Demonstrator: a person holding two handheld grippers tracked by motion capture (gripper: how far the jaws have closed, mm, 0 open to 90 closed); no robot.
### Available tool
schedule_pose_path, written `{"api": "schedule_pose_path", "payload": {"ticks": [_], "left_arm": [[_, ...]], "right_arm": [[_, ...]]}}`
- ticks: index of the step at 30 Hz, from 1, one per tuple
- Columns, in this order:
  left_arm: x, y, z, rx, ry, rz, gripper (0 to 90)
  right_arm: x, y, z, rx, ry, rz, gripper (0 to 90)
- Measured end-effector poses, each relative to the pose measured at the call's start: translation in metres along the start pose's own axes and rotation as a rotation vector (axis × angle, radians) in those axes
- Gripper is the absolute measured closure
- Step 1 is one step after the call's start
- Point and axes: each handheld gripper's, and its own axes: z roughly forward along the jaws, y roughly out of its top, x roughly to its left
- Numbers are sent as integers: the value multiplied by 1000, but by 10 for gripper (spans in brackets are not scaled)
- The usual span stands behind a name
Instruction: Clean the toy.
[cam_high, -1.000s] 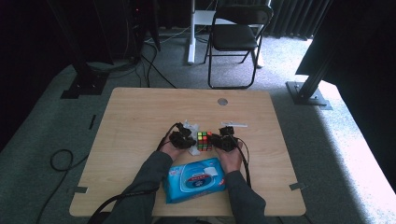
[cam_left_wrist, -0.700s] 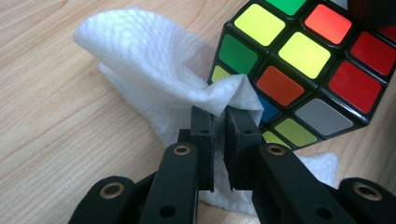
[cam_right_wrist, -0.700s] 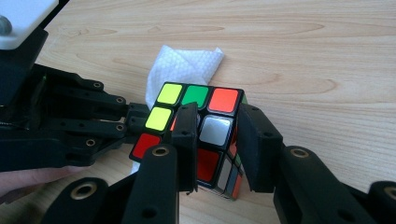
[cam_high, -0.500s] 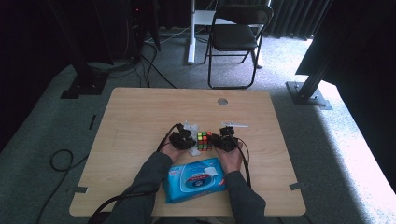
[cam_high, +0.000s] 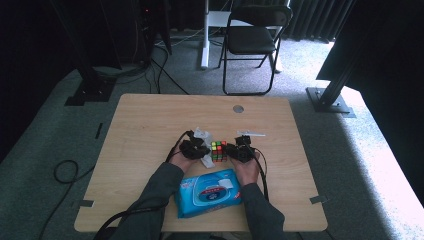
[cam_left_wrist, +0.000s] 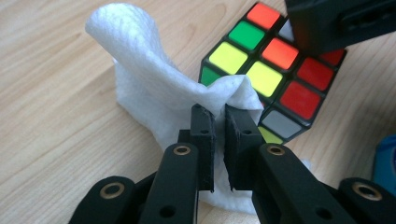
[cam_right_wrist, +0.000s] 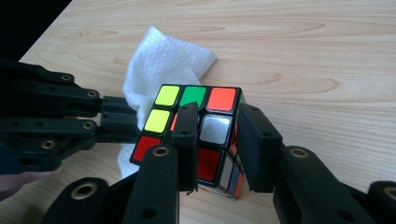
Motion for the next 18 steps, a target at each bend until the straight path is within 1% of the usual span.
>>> {"api": "schedule_pose_path", "payload": {"ticks": [7,11,15,18], "left_arm": [[0,6,-10,-45,-7,-8,830],[-1,6,-11,-50,-10,-9,830],[-5,6,-12,-58,-6,8,830],[-6,5,-12,-59,-13,5,830]], "right_arm": [[0,0,0,2,5,5,698],[0,0,0,2,5,7,698],[0,0,0,0,4,9,698],[0,0,0,-1,4,10,698]]}}
